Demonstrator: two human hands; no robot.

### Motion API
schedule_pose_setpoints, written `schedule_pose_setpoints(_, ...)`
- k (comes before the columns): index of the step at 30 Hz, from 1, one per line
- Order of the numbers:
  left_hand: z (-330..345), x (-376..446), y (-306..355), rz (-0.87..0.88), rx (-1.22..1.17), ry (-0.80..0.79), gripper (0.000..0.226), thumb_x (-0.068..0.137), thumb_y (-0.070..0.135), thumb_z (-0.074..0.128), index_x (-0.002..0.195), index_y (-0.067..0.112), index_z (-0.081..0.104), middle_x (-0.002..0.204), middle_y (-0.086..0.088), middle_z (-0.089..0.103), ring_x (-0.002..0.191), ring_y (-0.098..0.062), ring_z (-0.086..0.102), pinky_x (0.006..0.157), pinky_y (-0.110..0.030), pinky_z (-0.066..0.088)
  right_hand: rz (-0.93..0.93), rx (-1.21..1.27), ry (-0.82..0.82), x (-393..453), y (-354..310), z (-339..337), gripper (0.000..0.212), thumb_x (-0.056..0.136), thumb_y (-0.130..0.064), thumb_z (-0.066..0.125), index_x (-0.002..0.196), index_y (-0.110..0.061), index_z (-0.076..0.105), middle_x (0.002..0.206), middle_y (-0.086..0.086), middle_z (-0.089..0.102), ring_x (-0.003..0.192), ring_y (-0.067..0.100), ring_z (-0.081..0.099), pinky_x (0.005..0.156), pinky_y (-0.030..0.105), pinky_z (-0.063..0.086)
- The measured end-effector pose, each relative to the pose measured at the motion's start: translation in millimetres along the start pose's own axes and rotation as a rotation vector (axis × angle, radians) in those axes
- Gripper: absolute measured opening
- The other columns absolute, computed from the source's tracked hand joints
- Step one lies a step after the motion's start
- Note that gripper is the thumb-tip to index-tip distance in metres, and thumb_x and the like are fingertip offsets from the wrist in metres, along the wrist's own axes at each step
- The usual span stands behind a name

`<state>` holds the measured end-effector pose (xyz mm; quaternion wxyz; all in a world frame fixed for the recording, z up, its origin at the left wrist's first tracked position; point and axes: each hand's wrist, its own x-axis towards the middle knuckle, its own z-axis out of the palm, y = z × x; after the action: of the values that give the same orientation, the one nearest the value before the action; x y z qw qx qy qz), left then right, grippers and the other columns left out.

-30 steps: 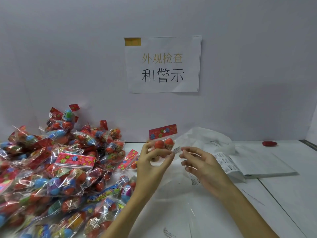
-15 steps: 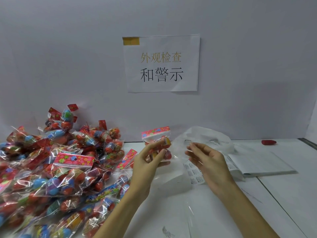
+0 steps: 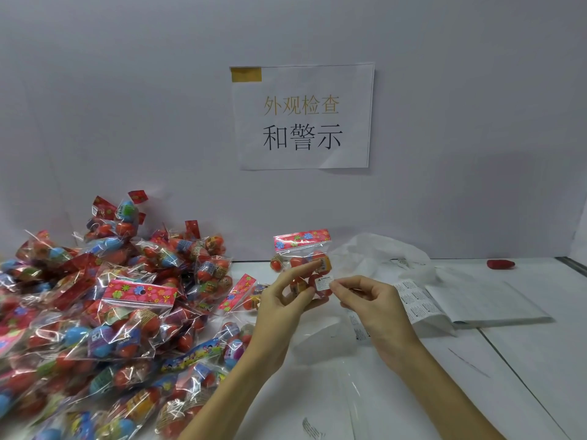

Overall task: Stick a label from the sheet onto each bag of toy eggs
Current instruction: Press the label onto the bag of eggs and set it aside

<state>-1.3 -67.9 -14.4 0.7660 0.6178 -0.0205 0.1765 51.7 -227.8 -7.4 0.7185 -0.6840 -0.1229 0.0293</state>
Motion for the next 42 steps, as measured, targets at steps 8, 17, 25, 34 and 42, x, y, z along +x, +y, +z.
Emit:
schedule_pose_setpoints(8, 2, -3, 5, -0.03, -0.032, 0.033, 0.034, 0.099, 0.007, 0.068, 0.125, 0.026, 0.076, 0.129, -0.001, 0.073, 0.115, -0.025, 0.072, 0.095, -0.043, 0.062, -0.011, -0.009, 0.002, 0, 2, 2, 0.007, 0.086, -0.026, 0.083, 0.092, -0.023, 0.083, 0.088, -0.003, 0.08, 0.083, 0.006, 0.074, 0.073, 0.017, 0.057)
schedule_pose_setpoints(17, 5, -5, 8, -0.02, -0.007, 0.054, 0.034, 0.094, 0.011, 0.073, 0.122, 0.029, 0.077, 0.132, -0.001, 0.071, 0.112, -0.027, 0.074, 0.092, -0.037, 0.062, -0.022, -0.026, 0.02, -1, 0, 3, 0.002, 0.087, -0.025, 0.083, 0.088, -0.026, 0.082, 0.084, -0.008, 0.08, 0.083, 0.005, 0.074, 0.068, 0.011, 0.054)
schedule_pose_setpoints(25, 5, -5, 8, -0.013, -0.013, 0.076, 0.033, 0.092, 0.013, 0.074, 0.118, 0.032, 0.079, 0.129, 0.001, 0.072, 0.11, -0.026, 0.074, 0.093, -0.04, 0.062, -0.019, -0.056, 0.009, -3, -3, 3, 0.006, 0.086, -0.029, 0.083, 0.092, -0.026, 0.083, 0.086, -0.009, 0.08, 0.085, 0.005, 0.074, 0.07, 0.012, 0.055)
schedule_pose_setpoints(34, 3, -1, 3, 0.092, 0.062, 0.105, 0.038, 0.096, 0.002, 0.07, 0.111, 0.035, 0.081, 0.121, 0.007, 0.074, 0.11, -0.021, 0.073, 0.085, -0.032, 0.063, -0.077, -0.184, 0.004, -1, -2, 0, 0.006, 0.092, -0.03, 0.078, 0.088, -0.031, 0.084, 0.088, -0.013, 0.079, 0.079, 0.008, 0.075, 0.068, 0.018, 0.058)
schedule_pose_setpoints(42, 9, -5, -4, 0.113, 0.138, 0.077, 0.039, 0.099, 0.0, 0.066, 0.116, 0.033, 0.08, 0.125, 0.006, 0.073, 0.113, -0.018, 0.071, 0.086, -0.031, 0.063, -0.186, -0.542, 0.196, 3, 1, -10, 0.033, 0.102, -0.039, 0.062, 0.083, -0.017, 0.078, 0.068, -0.005, 0.073, 0.062, 0.011, 0.071, 0.068, 0.04, 0.06)
